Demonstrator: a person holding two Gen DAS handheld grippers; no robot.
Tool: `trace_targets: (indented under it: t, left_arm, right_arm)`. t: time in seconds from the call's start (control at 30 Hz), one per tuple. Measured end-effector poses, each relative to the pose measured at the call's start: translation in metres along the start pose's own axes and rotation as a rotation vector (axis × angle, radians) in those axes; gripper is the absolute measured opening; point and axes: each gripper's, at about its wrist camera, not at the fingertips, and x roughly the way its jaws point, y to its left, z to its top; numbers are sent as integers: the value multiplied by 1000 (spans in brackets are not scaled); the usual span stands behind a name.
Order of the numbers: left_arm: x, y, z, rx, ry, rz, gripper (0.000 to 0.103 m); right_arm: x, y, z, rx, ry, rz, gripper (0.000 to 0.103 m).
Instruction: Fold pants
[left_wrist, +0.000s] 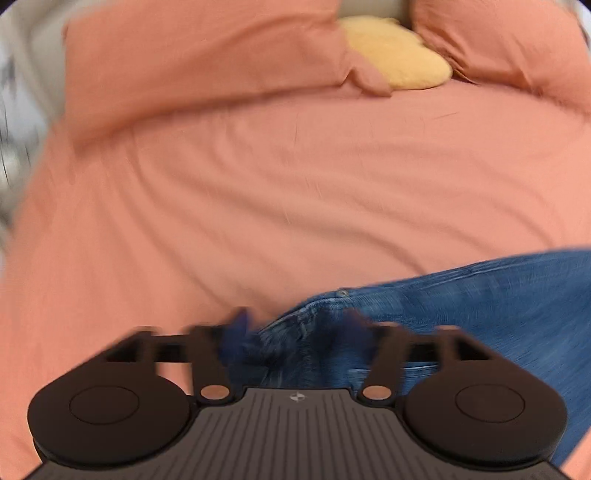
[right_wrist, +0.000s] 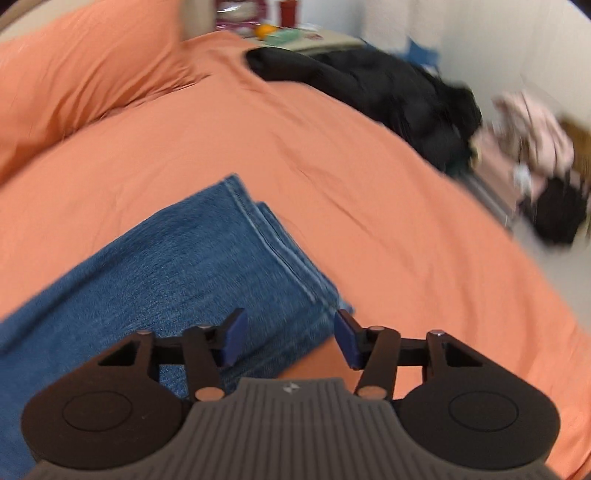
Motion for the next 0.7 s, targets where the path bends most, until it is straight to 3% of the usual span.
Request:
trace_targets:
  t: [0.1,0.2,0.3,0.4,0.43,0.57,0.7]
  left_arm:
    - [-18,-2,13,35,-21,32,83]
    - [-32,-4,14,-4,-30,-13,83]
    - [-36,-11,0,-28,-40,-2,83]
    - [-24,-12,-25,-67,11,1,76]
    - [-19,-10,-35,-79,29,7,76]
    - [5,-4,-73,-156,106,34,71]
    - [24,-2,-101,-176,150,51,63]
  right_arm:
    - [12,-15,-6,109,6,48,40]
    - [27,-24,-8,213,1,94,40]
    - [49,-29,-6,299,15,115,39]
    - [71,-38,-4,382,25,132,37]
    - [76,-42,-4,417,20,144,34]
    - [85,-58,1,543,6,217,2]
    - [51,-51,20,434,-90,286,0]
